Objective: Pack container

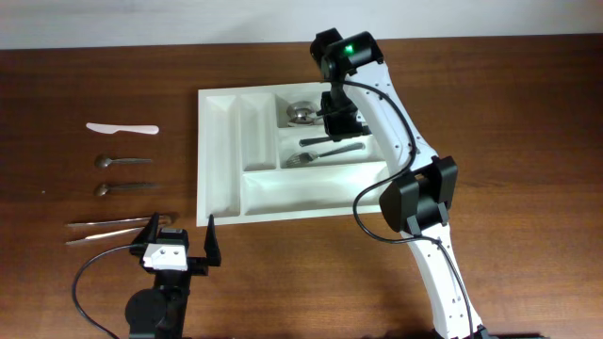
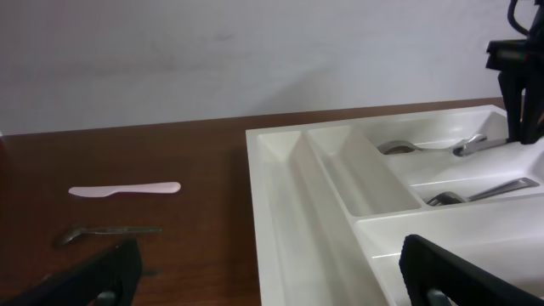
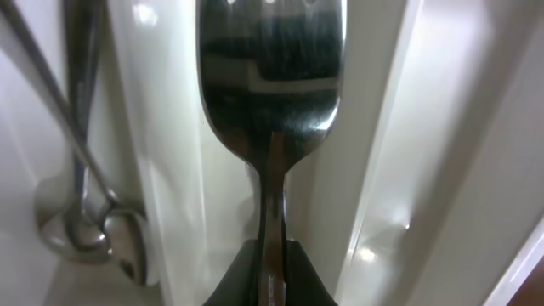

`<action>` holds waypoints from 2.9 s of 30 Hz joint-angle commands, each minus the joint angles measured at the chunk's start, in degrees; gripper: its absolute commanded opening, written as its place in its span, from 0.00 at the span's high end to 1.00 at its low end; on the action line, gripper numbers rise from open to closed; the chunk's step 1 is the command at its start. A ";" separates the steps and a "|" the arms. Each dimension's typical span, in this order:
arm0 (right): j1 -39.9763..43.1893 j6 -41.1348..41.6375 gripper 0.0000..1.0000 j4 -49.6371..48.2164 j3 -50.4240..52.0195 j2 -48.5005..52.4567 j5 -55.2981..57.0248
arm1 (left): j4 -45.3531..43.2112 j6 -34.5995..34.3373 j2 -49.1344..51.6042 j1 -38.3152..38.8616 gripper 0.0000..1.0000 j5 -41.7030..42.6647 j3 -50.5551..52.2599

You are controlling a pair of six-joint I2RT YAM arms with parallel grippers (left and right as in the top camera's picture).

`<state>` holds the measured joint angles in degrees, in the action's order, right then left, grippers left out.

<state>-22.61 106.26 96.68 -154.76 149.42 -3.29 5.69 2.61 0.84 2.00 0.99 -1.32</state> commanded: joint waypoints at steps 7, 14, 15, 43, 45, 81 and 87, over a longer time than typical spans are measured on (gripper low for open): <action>-2.21 0.07 0.91 -1.53 4.09 -0.98 1.42 | 0.17 0.48 -0.48 -0.31 0.01 -0.83 0.22; -2.45 0.04 0.66 -1.77 4.46 -0.98 2.71 | 0.17 0.48 -0.48 -0.31 0.01 -0.83 0.22; -2.40 0.04 0.65 -1.77 4.46 -0.98 2.91 | 0.17 0.48 -0.48 -0.31 0.01 -0.83 0.22; 13.92 -71.06 0.16 -0.79 -18.69 -11.30 31.17 | 0.17 0.48 -0.48 -0.31 0.01 -0.83 0.22; 16.09 -79.17 0.09 -0.07 -20.44 -12.79 31.19 | 0.17 0.48 -0.48 -0.31 0.01 -0.83 0.22; 55.56 -129.41 0.01 -8.46 35.41 -44.39 -6.40 | 0.17 0.48 -0.48 -0.31 0.01 -0.83 0.22; 54.88 -128.61 0.01 -12.28 40.81 -44.39 -2.75 | 0.17 0.48 -0.48 -0.31 0.01 -0.83 0.22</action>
<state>32.75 -21.47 85.36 -116.09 106.04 -5.91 5.78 2.61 0.84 2.00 0.75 -1.32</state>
